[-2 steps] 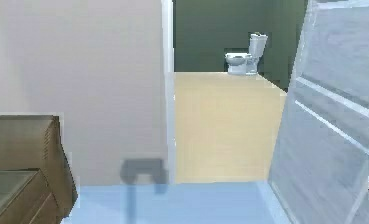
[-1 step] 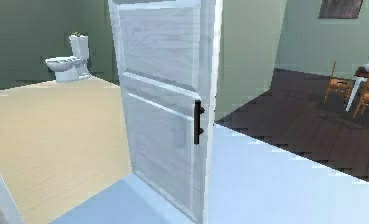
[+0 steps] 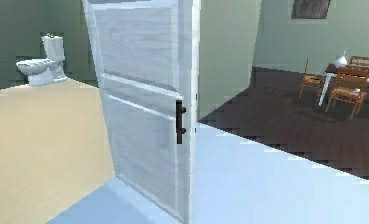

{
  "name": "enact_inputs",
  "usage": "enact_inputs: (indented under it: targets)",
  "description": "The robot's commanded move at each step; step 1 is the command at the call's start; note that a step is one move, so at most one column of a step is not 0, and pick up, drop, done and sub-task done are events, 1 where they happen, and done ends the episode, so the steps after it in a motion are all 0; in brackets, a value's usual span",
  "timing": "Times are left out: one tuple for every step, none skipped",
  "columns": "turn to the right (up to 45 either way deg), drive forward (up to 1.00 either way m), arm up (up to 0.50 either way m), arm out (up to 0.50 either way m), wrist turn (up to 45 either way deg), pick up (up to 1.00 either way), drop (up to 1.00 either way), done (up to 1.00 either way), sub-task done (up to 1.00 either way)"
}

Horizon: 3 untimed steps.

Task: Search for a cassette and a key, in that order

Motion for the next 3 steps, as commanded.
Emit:
enact_inputs:
  targets:
    - [0.0, 0.4, 0.0, 0.0, 0.0, 0.0, 0.0, 0.0, 0.0]
    - [-45.0, 0.0, 0.0, 0.0, 0.0, 0.0, 0.0, 0.0, 0.0]
    - [-3.0, 0.0, 0.0, 0.0, 0.0, 0.0, 0.0, 0.0, 0.0]
